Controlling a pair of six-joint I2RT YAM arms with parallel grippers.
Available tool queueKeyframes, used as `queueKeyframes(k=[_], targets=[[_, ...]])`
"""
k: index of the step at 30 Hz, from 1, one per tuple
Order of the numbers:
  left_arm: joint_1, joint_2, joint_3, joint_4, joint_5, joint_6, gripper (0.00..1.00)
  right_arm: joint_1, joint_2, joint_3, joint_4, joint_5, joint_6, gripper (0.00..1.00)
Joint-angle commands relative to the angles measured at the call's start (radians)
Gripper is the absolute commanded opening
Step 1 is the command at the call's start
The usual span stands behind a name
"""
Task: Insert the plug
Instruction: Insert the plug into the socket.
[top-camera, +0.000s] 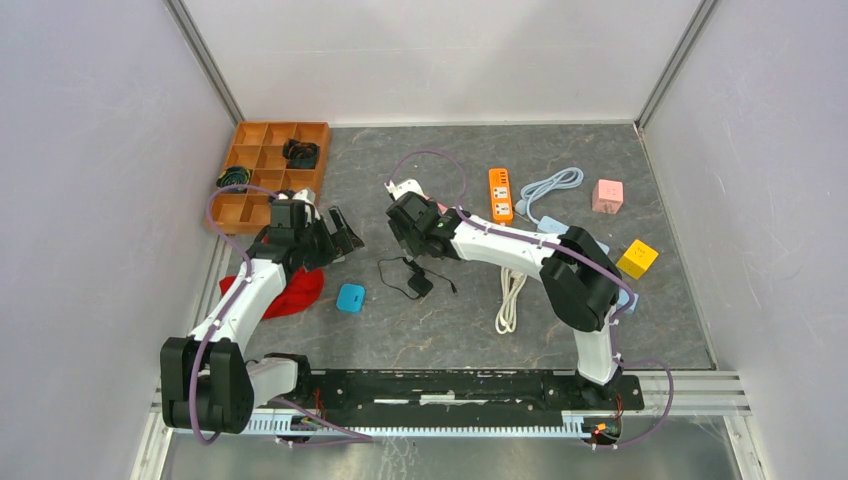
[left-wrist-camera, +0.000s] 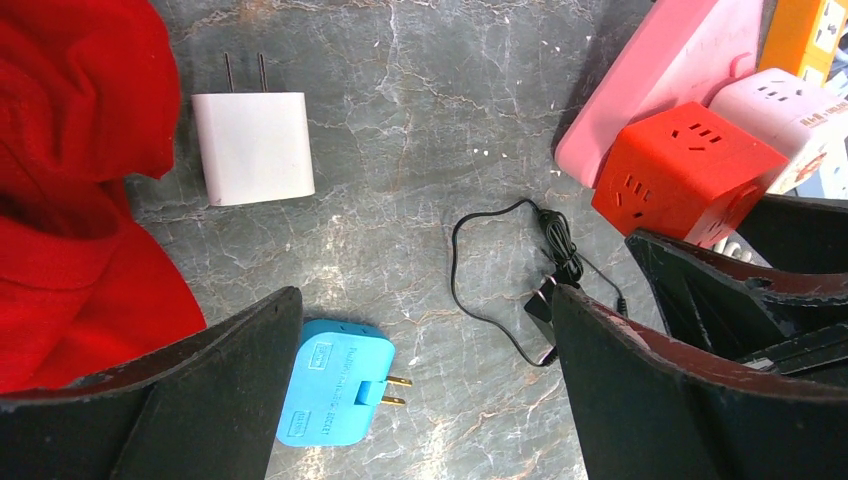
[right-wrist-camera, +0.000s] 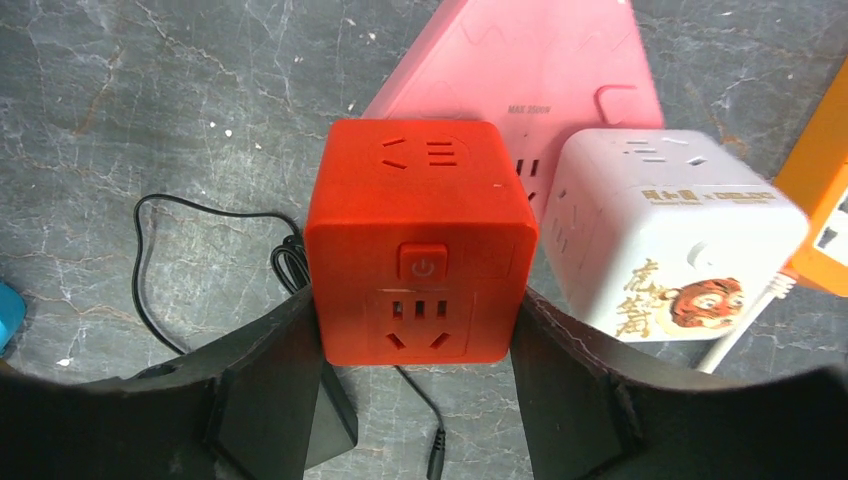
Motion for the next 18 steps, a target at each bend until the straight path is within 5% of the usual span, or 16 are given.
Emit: queueKeyframes(k=[1, 11, 18], targets=[[-0.002, -0.006, 0.018, -0.006, -0.012, 0.059, 1.00, 0.004, -0.018, 0.065, 0.031, 0.041, -0.061, 0.70], [-0.002, -0.007, 0.018, -0.007, -0.021, 0.061, 1.00, 0.003, -0.017, 0.108, 0.036, 0.017, -0.091, 0.79], [-0.002, -0.008, 0.024, -0.028, -0.096, 0.058, 1.00, 0.003, -0.094, 0.111, 0.043, -0.015, -0.100, 0.98]])
